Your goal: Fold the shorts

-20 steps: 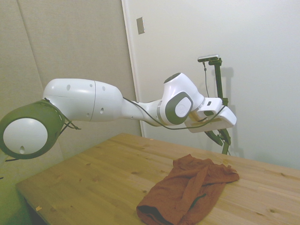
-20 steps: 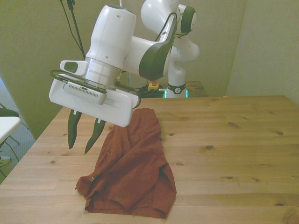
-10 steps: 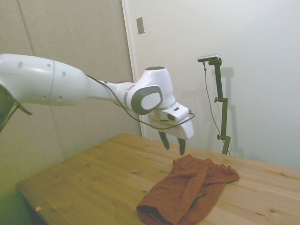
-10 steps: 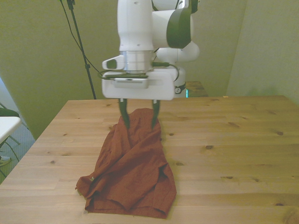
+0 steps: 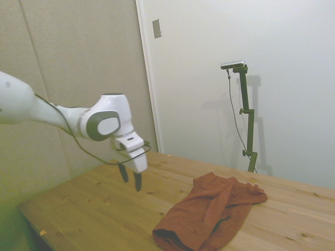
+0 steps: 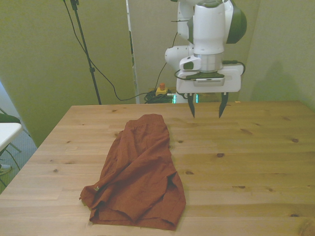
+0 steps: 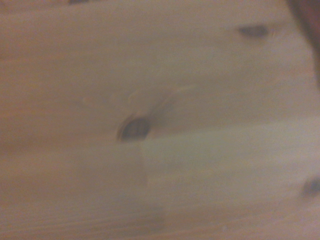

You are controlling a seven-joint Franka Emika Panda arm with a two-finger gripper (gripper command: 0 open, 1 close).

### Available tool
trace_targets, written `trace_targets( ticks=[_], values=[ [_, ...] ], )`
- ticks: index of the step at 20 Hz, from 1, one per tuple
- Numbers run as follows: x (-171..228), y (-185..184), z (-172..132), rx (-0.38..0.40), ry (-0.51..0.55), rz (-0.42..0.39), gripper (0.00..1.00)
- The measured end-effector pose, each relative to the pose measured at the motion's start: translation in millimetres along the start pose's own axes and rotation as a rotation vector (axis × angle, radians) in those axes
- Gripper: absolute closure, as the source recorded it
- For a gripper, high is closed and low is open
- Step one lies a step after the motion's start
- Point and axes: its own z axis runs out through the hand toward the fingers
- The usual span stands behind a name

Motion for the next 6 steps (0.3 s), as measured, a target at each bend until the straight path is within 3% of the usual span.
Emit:
trace_targets(
  ticks=[6],
  values=[
    [-99,74,23,-0.102,0.105,-0.088,0.00]
  ],
)
